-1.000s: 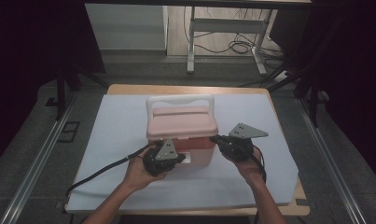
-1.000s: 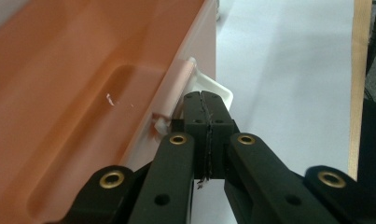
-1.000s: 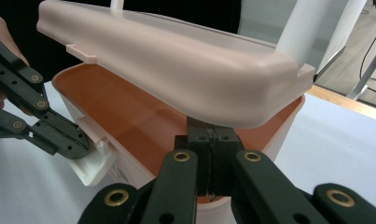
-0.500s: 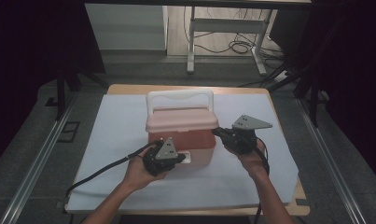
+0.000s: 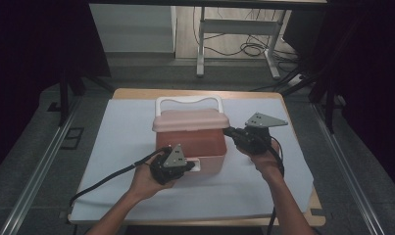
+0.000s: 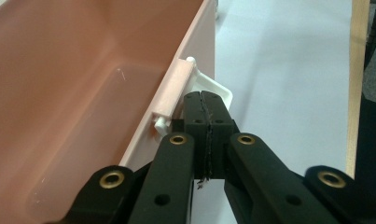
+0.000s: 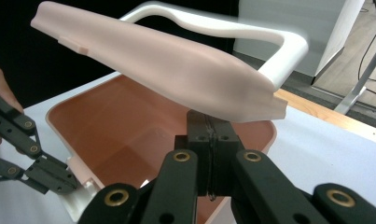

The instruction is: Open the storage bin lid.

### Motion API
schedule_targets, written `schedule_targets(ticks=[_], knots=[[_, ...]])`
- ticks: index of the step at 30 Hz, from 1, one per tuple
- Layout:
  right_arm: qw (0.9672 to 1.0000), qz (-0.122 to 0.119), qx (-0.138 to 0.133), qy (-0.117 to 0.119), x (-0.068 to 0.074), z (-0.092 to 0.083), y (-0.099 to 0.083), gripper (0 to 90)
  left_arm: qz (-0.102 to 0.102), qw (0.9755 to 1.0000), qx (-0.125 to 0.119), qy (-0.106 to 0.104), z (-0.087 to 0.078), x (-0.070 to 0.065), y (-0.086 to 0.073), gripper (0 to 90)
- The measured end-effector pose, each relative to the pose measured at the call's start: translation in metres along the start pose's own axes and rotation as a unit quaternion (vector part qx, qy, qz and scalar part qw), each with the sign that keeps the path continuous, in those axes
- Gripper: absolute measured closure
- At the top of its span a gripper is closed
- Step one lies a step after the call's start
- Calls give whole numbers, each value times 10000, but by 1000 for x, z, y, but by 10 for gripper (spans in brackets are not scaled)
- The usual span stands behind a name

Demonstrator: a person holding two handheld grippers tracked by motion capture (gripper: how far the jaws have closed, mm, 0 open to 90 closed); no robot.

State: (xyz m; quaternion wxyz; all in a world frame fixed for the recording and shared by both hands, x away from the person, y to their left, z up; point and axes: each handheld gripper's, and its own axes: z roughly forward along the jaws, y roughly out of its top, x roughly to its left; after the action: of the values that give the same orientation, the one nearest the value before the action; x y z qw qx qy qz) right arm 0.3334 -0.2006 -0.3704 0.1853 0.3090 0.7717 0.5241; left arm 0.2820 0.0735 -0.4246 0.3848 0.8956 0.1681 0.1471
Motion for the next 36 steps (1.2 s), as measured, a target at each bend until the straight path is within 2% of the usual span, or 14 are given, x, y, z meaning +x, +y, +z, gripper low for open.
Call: schedule_targets(ticks=[12, 24, 36], knots=[[10000, 22, 44, -37, -6, 3, 10, 896, -2, 10000, 9, -6, 0, 0, 0, 900], [9999, 59, 89, -97, -15, 7, 29, 897, -40, 10000, 19, -39, 0, 0, 0, 900], [9995, 195, 212, -154, -34, 19, 55, 897, -10, 10000, 39, -56, 0, 1, 1, 900]])
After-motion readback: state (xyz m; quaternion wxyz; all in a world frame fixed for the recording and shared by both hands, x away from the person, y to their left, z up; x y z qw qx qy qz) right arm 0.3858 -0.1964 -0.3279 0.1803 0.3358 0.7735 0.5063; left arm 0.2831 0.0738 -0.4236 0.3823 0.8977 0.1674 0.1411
